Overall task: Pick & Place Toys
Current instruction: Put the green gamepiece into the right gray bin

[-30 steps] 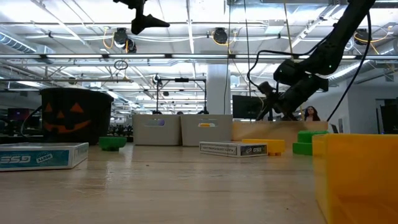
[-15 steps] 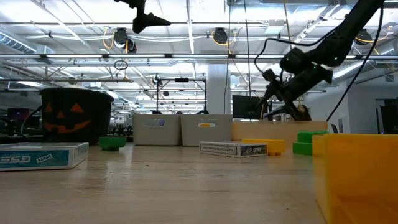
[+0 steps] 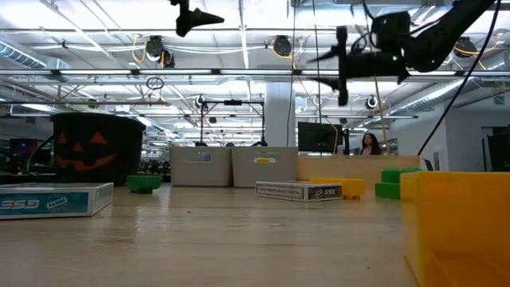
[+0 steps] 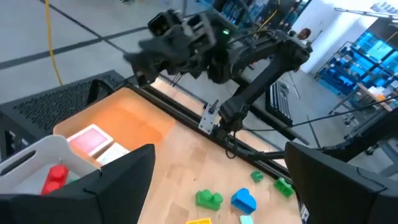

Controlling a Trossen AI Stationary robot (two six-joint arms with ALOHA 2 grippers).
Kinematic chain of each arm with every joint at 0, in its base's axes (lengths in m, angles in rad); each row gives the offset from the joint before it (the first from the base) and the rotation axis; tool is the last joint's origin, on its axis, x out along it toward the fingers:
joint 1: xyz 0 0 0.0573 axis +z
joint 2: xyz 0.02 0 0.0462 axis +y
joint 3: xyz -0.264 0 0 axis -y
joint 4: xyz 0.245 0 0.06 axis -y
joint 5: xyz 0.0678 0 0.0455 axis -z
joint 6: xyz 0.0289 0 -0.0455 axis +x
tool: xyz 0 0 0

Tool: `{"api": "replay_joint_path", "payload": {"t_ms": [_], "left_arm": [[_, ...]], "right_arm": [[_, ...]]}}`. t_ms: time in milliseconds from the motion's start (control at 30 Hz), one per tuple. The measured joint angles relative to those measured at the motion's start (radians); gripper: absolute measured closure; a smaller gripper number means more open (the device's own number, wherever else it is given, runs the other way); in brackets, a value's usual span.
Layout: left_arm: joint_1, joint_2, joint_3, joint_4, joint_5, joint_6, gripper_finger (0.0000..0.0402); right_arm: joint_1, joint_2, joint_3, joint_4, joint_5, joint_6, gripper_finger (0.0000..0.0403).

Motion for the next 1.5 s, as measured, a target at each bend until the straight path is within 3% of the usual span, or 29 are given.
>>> {"api": "replay_joint_path", "payload": {"t_ms": [233, 567, 733, 833, 967, 1067, 1133, 1233, 1333, 1500], "left_arm": [[0.000, -0.003, 0.000, 0.094, 0.000, 0.000, 0.0039], [-0.007, 0.011, 0.000, 0.319, -0.011, -0.092, 0.0039], [-0.007, 0.020, 0.001, 0.393, -0.034, -0.146, 0.0039], [-0.006, 0.027, 0.001, 0.380, -0.011, -0.130, 0.0039], [-0.009, 0.024, 0.000, 0.361, 0.045, -0.077, 0.0039], [-0.015, 0.025, 0.000, 0.296, 0.069, -0.063, 0.0039], [-0.016, 0.023, 0.000, 0.230, 0.085, -0.062, 0.0039], [-0.018, 0.009, 0.000, 0.103, 0.118, -0.046, 0.0039], [-0.037, 0.003, 0.000, -0.058, 0.121, -0.001, 0.0039], [-0.110, -0.005, 0.000, -0.342, 0.024, 0.097, 0.0039]], "right_arm": [[0.119, 0.001, 0.000, 0.271, 0.213, 0.002, 0.0236], [0.236, 0.002, 0.000, 0.344, 0.304, 0.103, 0.0236], [0.304, 0.000, 0.023, 0.366, 0.298, -0.038, 0.0236], [0.345, -0.012, 0.103, 0.211, 0.232, -0.141, 0.0236], [0.405, -0.029, 0.283, -0.326, 0.139, -0.427, 0.0236], [0.459, -0.029, 0.435, -0.746, 0.187, -0.726, 0.0236], [0.500, -0.021, 0.510, -0.927, 0.265, -0.890, 0.0236], [0.556, -0.018, 0.555, -1.051, 0.394, -1.035, 0.0236], [0.607, -0.018, 0.560, -1.062, 0.469, -1.088, 0.0236], [0.676, -0.018, 0.558, -1.170, 0.553, -1.096, 0.0236]]}}
